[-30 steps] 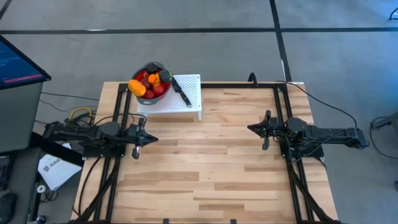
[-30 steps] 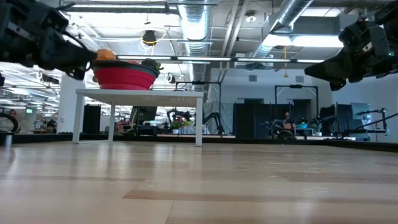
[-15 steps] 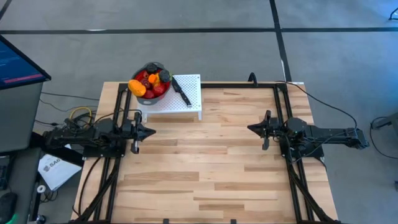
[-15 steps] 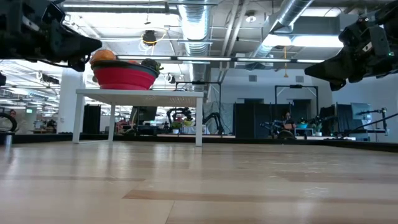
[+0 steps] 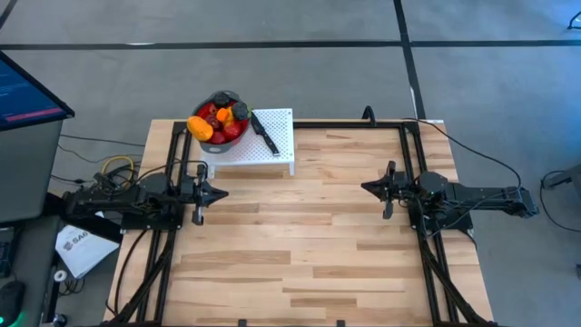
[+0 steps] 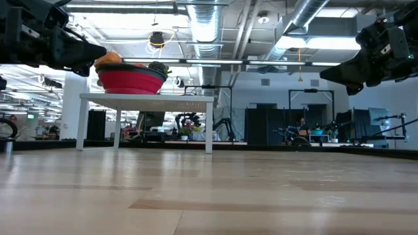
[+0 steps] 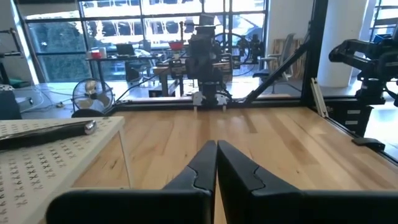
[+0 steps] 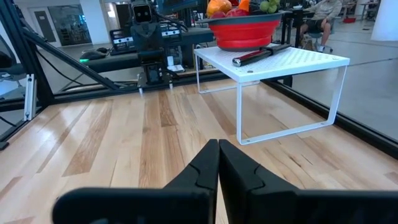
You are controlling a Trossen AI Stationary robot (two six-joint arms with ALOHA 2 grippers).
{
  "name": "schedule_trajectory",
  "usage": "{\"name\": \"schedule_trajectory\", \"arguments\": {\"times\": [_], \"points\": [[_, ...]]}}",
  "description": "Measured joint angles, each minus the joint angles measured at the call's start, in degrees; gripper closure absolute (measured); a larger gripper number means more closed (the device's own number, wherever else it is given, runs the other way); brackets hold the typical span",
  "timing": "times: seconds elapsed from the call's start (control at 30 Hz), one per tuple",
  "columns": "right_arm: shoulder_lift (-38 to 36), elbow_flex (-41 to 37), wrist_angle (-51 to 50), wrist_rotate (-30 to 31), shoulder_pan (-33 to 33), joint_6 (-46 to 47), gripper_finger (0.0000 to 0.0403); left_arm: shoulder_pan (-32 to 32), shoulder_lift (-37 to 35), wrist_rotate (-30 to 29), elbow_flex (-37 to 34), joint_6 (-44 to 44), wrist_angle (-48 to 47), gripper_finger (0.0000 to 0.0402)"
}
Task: Pick & Place Fruit
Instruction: Return to home position
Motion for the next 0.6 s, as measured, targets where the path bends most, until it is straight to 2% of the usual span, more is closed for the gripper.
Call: {"name": "schedule_trajectory", "arguments": {"times": [0.6], "points": [[0.0, 0.0, 0.0, 0.0, 0.0, 0.0, 0.0397, 0.0, 0.8, 0.0, 0.0, 0.0, 1.3, 0.0396]]}}
